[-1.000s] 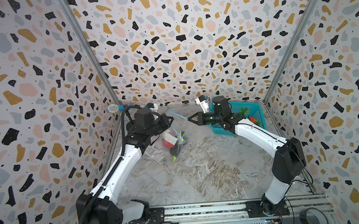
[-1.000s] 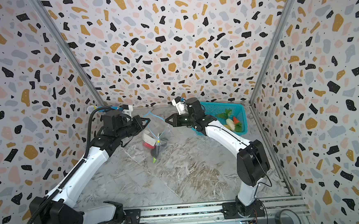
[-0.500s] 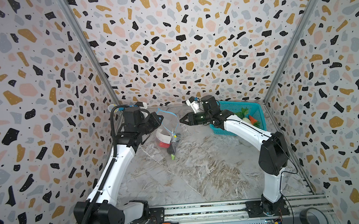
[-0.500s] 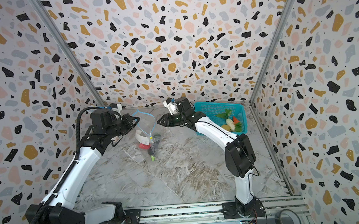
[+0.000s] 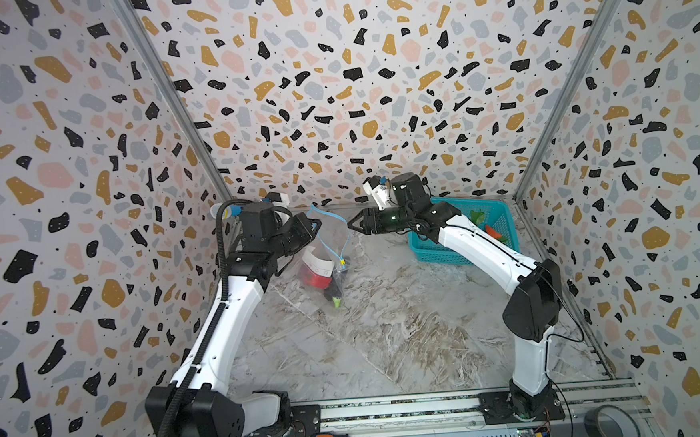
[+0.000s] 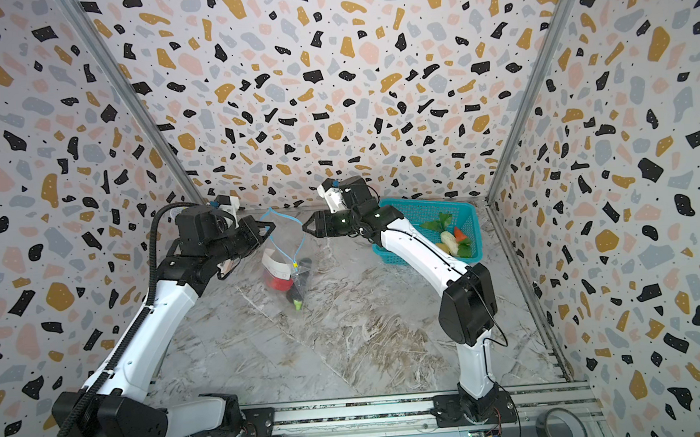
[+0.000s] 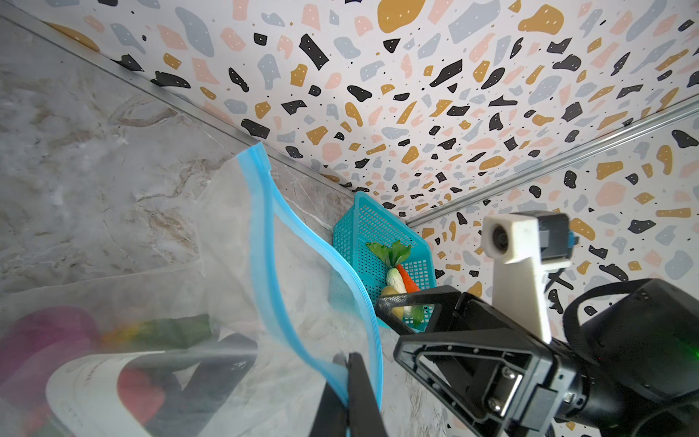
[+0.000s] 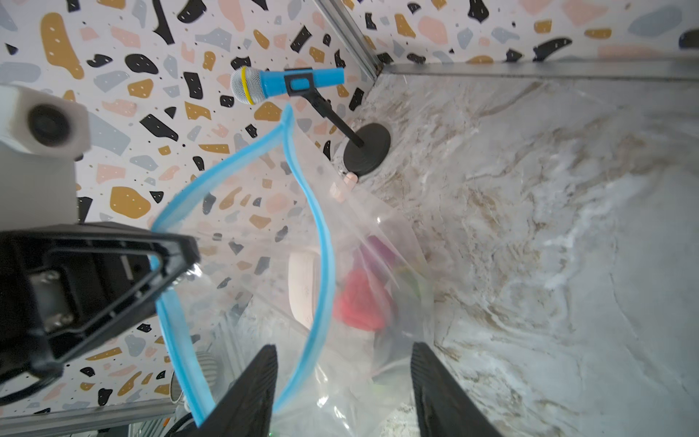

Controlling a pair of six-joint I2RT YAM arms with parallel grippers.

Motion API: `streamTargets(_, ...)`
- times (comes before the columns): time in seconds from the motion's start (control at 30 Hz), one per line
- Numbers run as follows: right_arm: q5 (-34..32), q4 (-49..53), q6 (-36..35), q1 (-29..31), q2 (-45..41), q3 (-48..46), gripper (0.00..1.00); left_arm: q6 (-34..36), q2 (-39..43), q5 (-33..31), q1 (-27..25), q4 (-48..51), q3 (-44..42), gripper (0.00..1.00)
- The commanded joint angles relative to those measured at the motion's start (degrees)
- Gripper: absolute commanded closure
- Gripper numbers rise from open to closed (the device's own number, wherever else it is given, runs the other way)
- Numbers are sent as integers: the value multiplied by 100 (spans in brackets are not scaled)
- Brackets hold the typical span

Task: Place the food in the zip-top bag and seal the zipper
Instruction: 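Open the right gripper and withdraw it from the bag mouth, then move the right gripper over the teal basket above the yellow potato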

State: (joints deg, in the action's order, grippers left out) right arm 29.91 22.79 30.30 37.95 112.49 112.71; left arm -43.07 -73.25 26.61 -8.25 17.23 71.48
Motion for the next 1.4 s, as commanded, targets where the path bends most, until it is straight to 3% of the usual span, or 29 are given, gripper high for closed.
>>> streamTargets(0.0,-216,702,-221,65,358,640,40,-35,-62,155,-112,-423,-53,100)
streamTargets(0.17,-372,1163,-319,72,656,940,48,-40,-144,165,-244,-483,-119,100)
streamTargets(0.27,-439,1327,-360,49,670,902,63,-35,-208,170,-346,-510,-143,100)
streamTargets(0.37,-516,1289,-369,18,489,551,75,-19,-296,145,-478,-519,-145,100)
streamTargets(0.47,-577,990,-277,-77,120,-174,79,87,-420,93,-674,-416,-130,100)
streamTargets(0.77,-583,-12,139,-340,-1021,-2532,81,806,-1152,-539,-1518,517,161,100)
streamTargets(1.07,-623,-780,550,-502,-1960,-4519,81,820,-1865,-640,-2283,529,599,100)
streamTargets(1.23,-688,-621,515,-655,-2164,-4522,68,748,-2128,-573,-2470,404,719,100)
streamTargets(1.37,-1124,-167,217,-911,-2288,-4131,56,712,-2167,-524,-2488,253,653,100)
